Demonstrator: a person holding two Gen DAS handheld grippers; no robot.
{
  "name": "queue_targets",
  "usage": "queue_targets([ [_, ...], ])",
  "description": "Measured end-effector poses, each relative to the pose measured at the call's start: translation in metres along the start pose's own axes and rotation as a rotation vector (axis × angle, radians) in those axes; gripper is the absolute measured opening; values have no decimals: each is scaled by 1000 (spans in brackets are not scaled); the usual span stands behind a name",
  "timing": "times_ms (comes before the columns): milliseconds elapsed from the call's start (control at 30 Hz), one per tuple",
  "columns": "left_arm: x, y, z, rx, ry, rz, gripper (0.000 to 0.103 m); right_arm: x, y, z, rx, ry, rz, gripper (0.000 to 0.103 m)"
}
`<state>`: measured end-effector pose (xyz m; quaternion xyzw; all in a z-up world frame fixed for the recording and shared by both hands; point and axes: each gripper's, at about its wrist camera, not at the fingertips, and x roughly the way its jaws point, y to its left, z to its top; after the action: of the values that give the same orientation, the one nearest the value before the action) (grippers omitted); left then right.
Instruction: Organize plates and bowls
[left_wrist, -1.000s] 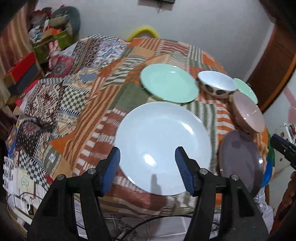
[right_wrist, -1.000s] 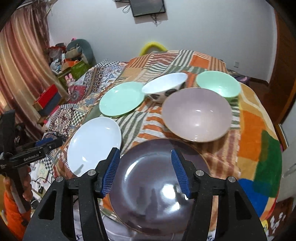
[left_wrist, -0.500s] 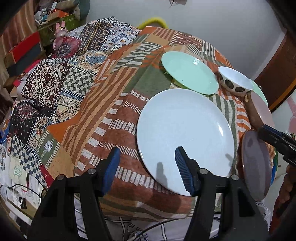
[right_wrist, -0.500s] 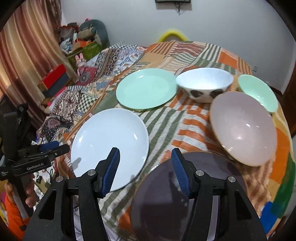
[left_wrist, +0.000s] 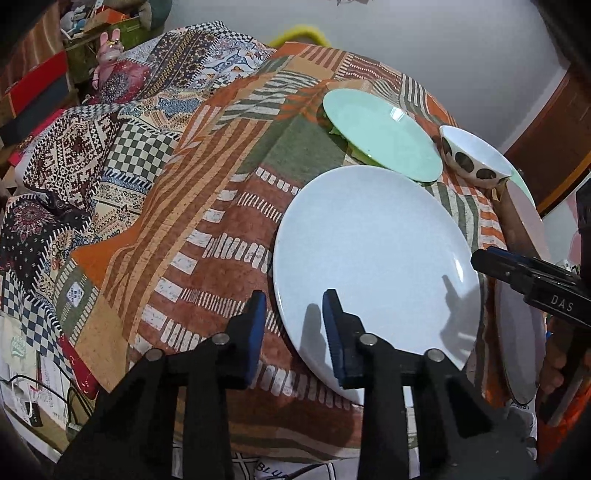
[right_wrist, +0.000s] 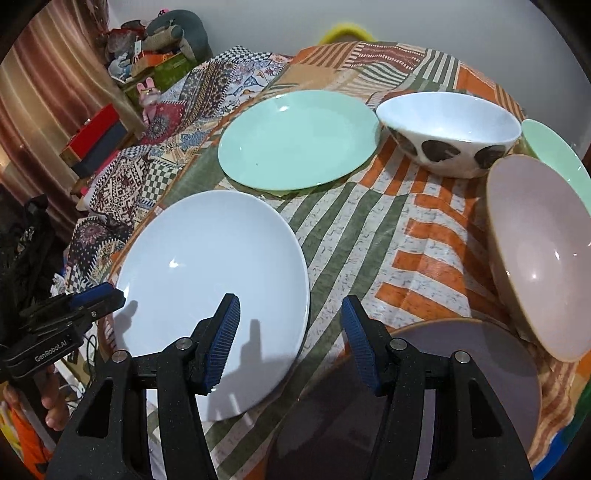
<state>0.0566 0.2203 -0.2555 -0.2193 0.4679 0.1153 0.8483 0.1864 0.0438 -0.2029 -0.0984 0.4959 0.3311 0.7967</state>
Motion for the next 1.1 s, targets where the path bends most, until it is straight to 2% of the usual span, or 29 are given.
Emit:
queue_targets([
  [233,11,0,1,-1,20,-21,27,13,-2,1,2,48,-1,30],
  [333,14,-2,1,3,21,-18,27,18,-4,1,7,63,2,28],
  [533,14,-1,2,-2,26,-19,27,24,-1,4,10,81,41,28],
  [667,14,-3,3,4,33,-4,27,25,2,5,10,80,26,29],
  [1100,2,-6,3,-19,39,6,27,12,2,1,23,66,53,28],
])
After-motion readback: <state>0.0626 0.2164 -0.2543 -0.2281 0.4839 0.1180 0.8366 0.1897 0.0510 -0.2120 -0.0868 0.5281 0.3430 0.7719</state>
